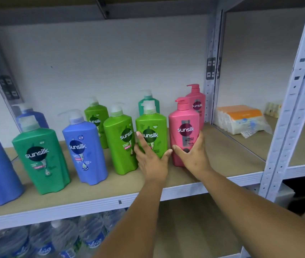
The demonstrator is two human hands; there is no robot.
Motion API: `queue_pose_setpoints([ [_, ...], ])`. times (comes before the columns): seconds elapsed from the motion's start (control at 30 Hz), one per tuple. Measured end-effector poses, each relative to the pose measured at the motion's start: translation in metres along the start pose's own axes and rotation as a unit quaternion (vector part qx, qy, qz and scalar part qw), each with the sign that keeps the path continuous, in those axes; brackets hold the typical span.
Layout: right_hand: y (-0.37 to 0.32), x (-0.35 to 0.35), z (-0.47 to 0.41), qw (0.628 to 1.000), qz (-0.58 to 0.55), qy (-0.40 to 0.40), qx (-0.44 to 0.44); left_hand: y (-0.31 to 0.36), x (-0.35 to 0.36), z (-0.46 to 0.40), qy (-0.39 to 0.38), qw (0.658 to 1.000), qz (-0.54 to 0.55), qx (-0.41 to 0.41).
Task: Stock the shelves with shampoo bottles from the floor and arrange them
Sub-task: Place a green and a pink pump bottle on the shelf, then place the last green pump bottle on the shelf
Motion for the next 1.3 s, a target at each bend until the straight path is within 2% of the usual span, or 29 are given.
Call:
queue_pose_setpoints([
  [0.2, 0.003, -0.002, -0.004, 1.0, -0.002, -0.028, -0.014, -0.003, -0.004, -0.004, 0.003, 1.0, -0.021, 0.001],
  [0.33, 0.0, -0.006, -0.001, 0.998, 0.013, -0.054, 0.007, -0.001, -0.009, 0.004, -0.011, 1.0, -0.003, -0.021],
  [0.5, -0.009, -0.028, 0.027, 0.988, 0.09, -0.119, 0.048, 0.008, -0.034, 0.032, -0.102, 0.992, -0.015, -0.077],
  [0.6, -0.027, -0.05, 0.062, 0.973, 0.153, -0.162, 0.052, 0.015, -0.063, 0.054, -0.205, 0.971, -0.096, -0.077],
  [0.67, -0.044, -0.067, 0.09, 0.958, 0.208, -0.192, 0.042, 0.022, -0.087, 0.068, -0.248, 0.953, -0.165, -0.057],
  [0.83, -0.08, -0.1, 0.169, 0.89, 0.371, -0.263, 0.002, 0.046, -0.155, 0.115, -0.286, 0.919, -0.268, -0.048],
  [1.0, -0.104, -0.121, 0.248, 0.857, 0.397, -0.329, 0.007, 0.054, -0.211, 0.18, -0.367, 0.863, -0.341, -0.058],
  [1.1, -0.099, -0.113, 0.285, 0.849, 0.398, -0.348, 0.014, 0.032, -0.226, 0.213, -0.396, 0.846, -0.349, -0.074],
  [1.3, -0.037, -0.054, 0.352, 0.826, 0.397, -0.396, 0.053, -0.07, -0.229, 0.266, -0.401, 0.834, -0.358, -0.128],
])
Point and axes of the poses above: each hand's wrist, its own z-axis away from the middle knuckle, its own x-axis out of the palm, y = z × x, the point moved 2 cm from there along -z, towards the middle knuckle, and after that the axes turned 12 degrees about z, right-handed, at the moved point
